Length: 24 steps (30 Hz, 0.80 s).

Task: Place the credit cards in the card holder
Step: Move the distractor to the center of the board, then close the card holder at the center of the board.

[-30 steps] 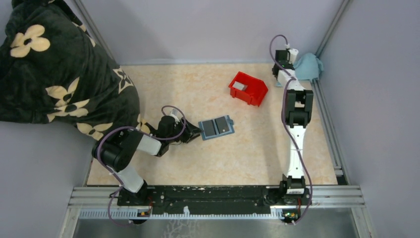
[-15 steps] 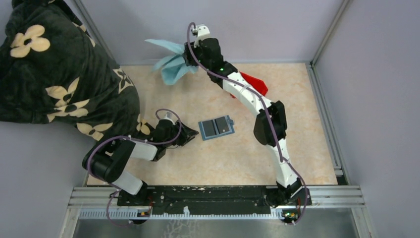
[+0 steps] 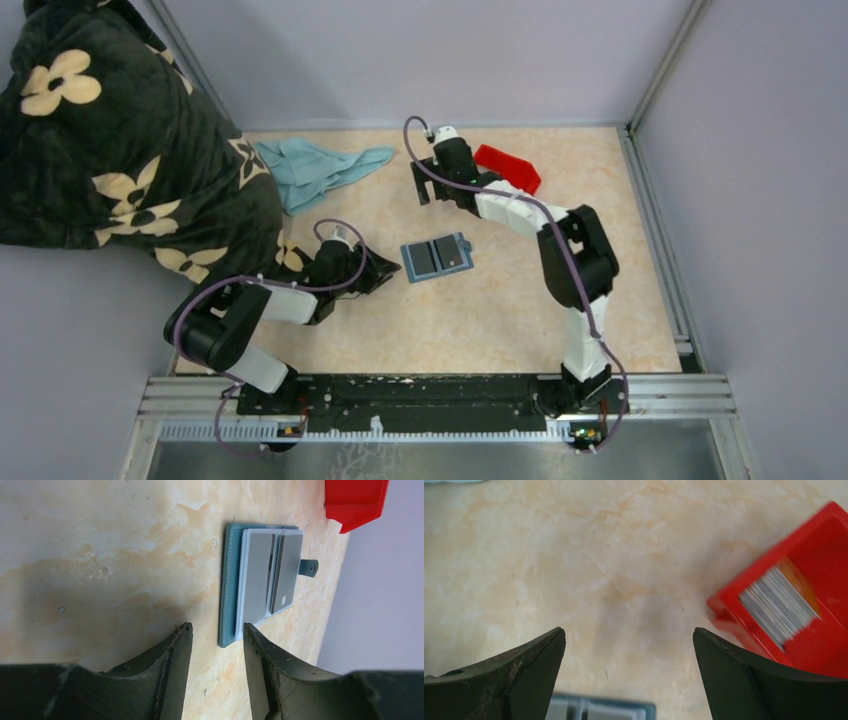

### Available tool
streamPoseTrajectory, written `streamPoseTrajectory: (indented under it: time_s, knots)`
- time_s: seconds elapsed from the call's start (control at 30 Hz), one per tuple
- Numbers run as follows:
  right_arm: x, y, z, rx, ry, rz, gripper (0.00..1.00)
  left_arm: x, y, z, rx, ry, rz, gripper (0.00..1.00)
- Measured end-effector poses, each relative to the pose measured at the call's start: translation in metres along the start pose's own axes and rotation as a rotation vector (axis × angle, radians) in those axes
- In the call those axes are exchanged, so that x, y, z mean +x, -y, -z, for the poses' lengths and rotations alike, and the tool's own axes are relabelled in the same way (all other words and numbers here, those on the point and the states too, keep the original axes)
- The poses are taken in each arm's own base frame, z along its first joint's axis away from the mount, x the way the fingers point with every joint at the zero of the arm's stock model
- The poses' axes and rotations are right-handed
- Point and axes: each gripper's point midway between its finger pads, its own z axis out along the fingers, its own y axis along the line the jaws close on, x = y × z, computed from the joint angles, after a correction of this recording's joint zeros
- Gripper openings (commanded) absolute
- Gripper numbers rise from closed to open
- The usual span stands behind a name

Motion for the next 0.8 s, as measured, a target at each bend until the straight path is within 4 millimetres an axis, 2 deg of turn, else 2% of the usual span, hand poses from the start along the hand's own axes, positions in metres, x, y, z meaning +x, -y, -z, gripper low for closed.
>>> streamPoseTrajectory:
  time_s: [0.07,0.23,0.33,0.43,0.6,0.7,0.8]
  knots:
    - [0.001,0.004,0.030,0.010,0.011,0.007,0.99,-0.002,0.000,0.001,-0.009,0.009,-0.002,0.51]
    - [-0.034,0.011,0.111,0.012,0.157,-0.010,0.99,-0.007,-0.001,0.001,-0.047,0.020,-0.010,0.51]
    - [-0.032,0.013,0.141,0.003,0.203,-0.017,0.99,-0.008,-0.001,0.000,-0.063,0.020,-0.011,0.51]
    - [0.003,0.013,0.143,0.000,0.154,-0.004,0.99,-0.009,-0.001,-0.001,-0.073,0.017,-0.010,0.51]
    - [0.093,0.010,0.134,-0.010,-0.028,0.040,0.99,-0.010,-0.001,-0.004,-0.085,0.014,-0.009,0.50]
    - [0.113,0.008,0.134,-0.020,-0.067,0.042,0.99,-0.011,0.000,-0.006,-0.090,0.013,-0.008,0.50]
    - [0.112,0.005,0.133,-0.028,-0.059,0.038,0.99,-0.012,0.001,-0.008,-0.095,0.012,-0.008,0.50]
